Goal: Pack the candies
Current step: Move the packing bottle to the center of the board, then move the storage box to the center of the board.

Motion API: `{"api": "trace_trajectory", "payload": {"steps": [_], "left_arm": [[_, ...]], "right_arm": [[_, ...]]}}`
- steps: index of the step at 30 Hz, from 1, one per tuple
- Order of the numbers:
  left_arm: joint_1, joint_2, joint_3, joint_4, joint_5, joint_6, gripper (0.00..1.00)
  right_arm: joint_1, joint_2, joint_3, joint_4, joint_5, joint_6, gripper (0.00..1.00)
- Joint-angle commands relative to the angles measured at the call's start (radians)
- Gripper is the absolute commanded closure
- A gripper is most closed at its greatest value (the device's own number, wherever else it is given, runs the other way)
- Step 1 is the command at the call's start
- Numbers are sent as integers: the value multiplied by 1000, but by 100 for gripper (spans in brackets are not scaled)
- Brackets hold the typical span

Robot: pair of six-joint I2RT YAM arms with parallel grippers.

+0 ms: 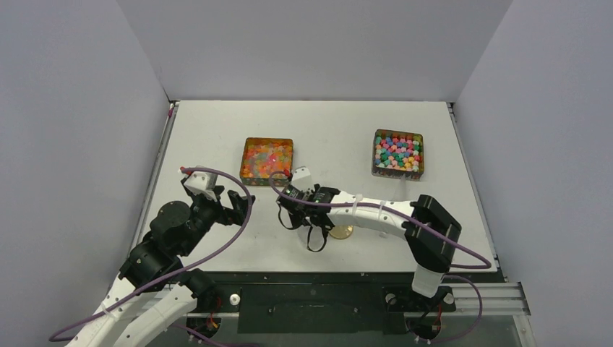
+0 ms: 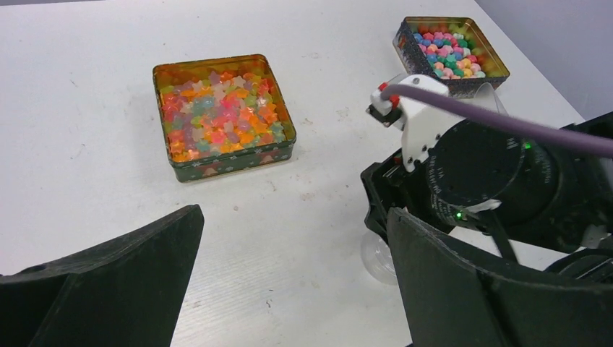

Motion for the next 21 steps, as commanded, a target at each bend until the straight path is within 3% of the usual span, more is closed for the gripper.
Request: {"api": "trace_trajectory", "payload": {"steps": [1,11,21], "left_arm": [[-3,9,2,7,-11,-5,4],[-2,22,2,10,-12,-3,4],[0,27,3,6,-13,-3,4]], "right_arm": [[-13,-127,2,16,94,14,46],[-170,-274,-3,-18,122,-54,45],[-412,-277,54,-5,105,-130,44]]}}
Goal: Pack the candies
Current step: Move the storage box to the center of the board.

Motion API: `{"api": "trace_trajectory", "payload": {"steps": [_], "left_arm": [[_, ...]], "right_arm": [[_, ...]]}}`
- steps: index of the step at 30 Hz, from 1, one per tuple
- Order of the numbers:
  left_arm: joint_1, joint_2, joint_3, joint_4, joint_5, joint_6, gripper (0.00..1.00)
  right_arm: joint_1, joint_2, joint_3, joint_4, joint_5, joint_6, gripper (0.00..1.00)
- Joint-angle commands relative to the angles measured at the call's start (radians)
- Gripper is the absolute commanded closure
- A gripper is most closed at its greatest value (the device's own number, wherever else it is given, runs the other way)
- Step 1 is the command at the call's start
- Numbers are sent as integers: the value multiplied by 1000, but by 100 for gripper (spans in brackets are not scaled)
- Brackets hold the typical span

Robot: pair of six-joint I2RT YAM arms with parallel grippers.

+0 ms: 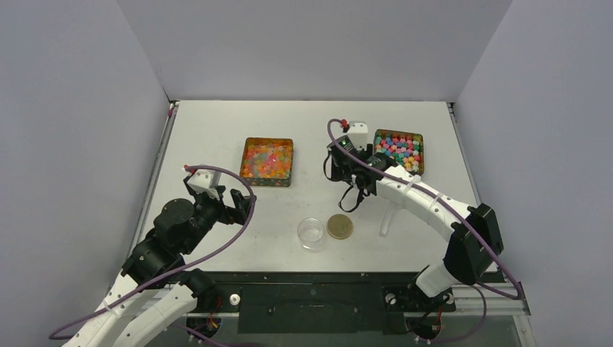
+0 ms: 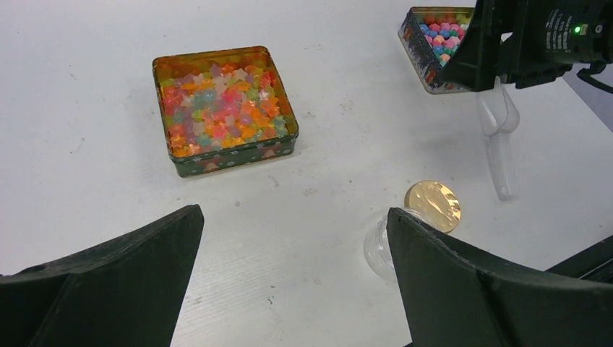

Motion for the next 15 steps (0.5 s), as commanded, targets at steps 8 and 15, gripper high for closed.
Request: {"api": "trace_trajectory", "payload": {"steps": [8,15], "left_arm": [[0,0,2,9,-8,-3,4],[0,0,3,11,-6,-3,4]], "right_arm": [[-253,62,143,21,-49,-96,44],[-354,182,230,25,-113,-119,44]]}}
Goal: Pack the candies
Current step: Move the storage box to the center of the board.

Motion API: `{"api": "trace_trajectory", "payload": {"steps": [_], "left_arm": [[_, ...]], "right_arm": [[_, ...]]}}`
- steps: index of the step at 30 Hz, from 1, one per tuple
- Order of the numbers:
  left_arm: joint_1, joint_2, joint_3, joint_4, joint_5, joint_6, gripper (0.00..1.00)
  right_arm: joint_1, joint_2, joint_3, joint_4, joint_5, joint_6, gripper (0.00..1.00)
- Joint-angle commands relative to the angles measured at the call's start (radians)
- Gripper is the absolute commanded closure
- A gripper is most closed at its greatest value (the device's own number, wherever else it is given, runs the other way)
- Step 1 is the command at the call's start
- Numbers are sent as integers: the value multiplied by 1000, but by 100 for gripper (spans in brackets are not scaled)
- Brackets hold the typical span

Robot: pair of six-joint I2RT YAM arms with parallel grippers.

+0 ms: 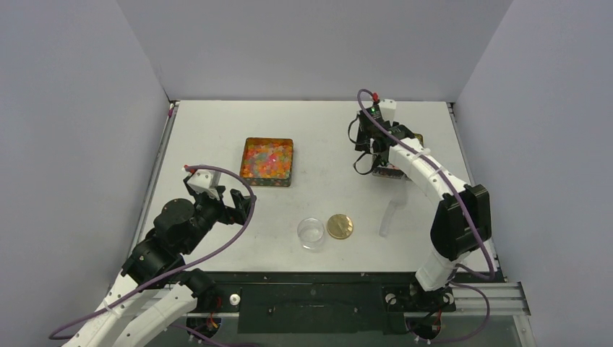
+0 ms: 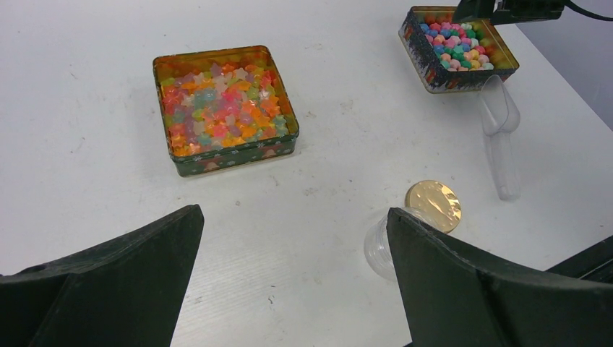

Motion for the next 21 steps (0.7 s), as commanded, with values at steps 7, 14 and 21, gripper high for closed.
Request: {"api": "trace_trajectory", "payload": {"steps": [7,14,21], "left_arm": [[0,-1,1,15,-1,-3,4],[0,-2,3,15,3,-3,4],[0,1,1,15,4,-3,4]], "right_arm": [[-113,172,138,16,-125,-43,45],[-140,263,170,19,-162,-51,48],[-146,341,215,12,-160,-62,53]]}}
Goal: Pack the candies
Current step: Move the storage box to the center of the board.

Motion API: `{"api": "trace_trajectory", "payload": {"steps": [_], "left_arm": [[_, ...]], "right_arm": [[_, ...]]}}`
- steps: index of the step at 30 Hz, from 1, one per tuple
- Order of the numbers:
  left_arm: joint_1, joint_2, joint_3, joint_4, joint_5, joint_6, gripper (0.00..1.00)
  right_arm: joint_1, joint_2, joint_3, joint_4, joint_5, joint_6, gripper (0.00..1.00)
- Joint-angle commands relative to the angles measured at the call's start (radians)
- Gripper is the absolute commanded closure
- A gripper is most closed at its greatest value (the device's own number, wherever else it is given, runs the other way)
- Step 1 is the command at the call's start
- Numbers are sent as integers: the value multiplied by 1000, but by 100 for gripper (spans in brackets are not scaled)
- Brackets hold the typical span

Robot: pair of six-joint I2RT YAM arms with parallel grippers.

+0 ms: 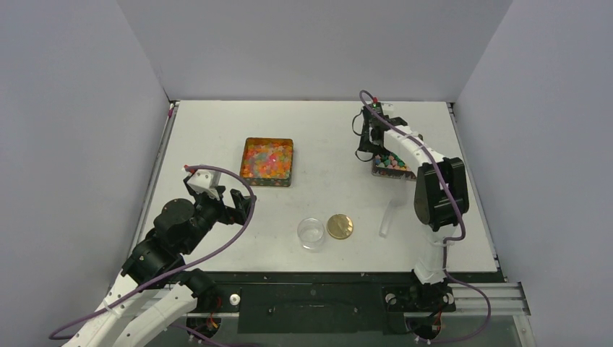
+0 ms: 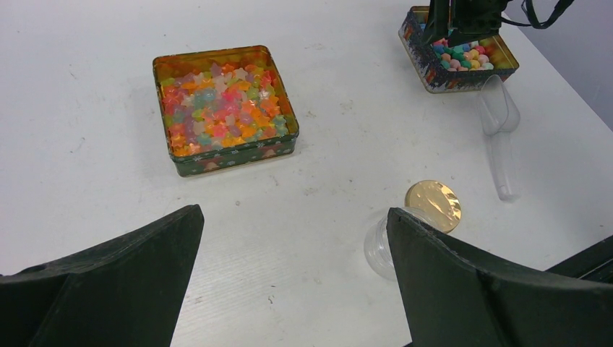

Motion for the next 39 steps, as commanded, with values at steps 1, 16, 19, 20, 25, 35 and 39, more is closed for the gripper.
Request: {"api": "trace_trajectory", "payload": {"steps": [1,16,19,20,25,35,39], "left_arm": [[0,2,1,15,4,-3,4],[0,7,3,12,-6,-2,4],[0,6,2,11,-6,-3,4],[0,7,2,10,-6,-3,4],[0,7,3,12,-6,-2,4],[0,7,3,9,-7,-2,4],[0,7,3,10,-7,-2,4]], "right_arm": [[-4,34,74,7,0,-17,54],[-19,114,109,-2,3,-24,67],[-21,117,104,0,-2,-25,72],[-21,118,101,2,-5,-25,76],[-21,119,95,7,-16,-24,88],[-10,134,98,-6,-45,-36,100],[12,122,80,-1,-45,-37,100]]}}
